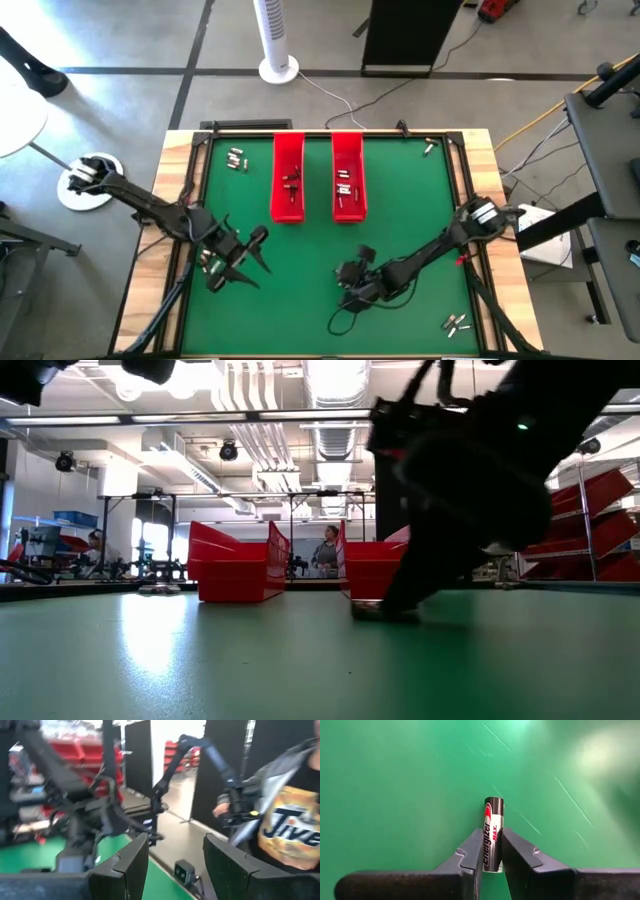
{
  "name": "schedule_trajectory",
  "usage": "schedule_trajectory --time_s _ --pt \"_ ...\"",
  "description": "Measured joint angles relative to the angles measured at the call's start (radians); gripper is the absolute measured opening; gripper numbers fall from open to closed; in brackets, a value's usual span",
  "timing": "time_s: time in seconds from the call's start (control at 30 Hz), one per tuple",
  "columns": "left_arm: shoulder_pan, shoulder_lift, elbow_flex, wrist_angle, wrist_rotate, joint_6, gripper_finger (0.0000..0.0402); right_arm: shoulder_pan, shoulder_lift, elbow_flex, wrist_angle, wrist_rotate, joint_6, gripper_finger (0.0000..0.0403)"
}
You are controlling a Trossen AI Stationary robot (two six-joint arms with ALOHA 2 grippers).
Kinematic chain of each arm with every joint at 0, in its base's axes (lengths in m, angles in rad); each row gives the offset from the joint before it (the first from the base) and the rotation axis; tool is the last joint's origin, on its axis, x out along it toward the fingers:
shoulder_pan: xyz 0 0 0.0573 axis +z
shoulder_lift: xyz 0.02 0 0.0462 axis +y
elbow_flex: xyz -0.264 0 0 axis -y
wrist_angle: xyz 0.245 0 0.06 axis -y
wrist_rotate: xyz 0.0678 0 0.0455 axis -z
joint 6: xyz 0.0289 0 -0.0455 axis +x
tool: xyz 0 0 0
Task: Sort batteries
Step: Put the silver battery into the right red bin
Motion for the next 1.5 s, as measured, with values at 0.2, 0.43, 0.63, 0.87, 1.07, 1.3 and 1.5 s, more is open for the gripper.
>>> schedule_trajectory --time_s 0.2,0.43,0.63,0.87,1.07,1.3,1.5 --pt "-0.067 0.066 0.0 0.01 -0.136 -0.031 0.0168 0.004 0.05 0.053 0.001 0.013 0.007 0.0055" --pt "-0.083 0.093 -0.001 0.012 -0.144 -0.07 0.0168 0.004 0.044 0.052 -0.009 -0.027 -0.013 0.0089" --pt "-0.097 0.097 -0.001 0.017 -0.144 -0.053 0.0168 0.003 0.067 0.03 0.063 0.027 0.03 0.0119" --pt "-0.097 0.082 -0.001 0.017 -0.144 -0.031 0.0168 0.003 0.114 0.029 0.132 0.038 0.03 0.0113" --pt "-0.097 0.062 -0.001 0.016 -0.149 -0.013 0.0168 0.002 0.112 0.035 0.089 0.012 0.012 0.0073" --pt "-0.096 0.021 -0.001 -0.038 -0.152 0.022 0.0168 -0.012 0.082 0.05 0.044 -0.046 -0.029 0.004" --pt "-0.09 -0.02 -0.002 -0.072 -0.205 0.053 0.0168 -0.025 0.053 0.075 0.008 -0.064 -0.059 0.0056"
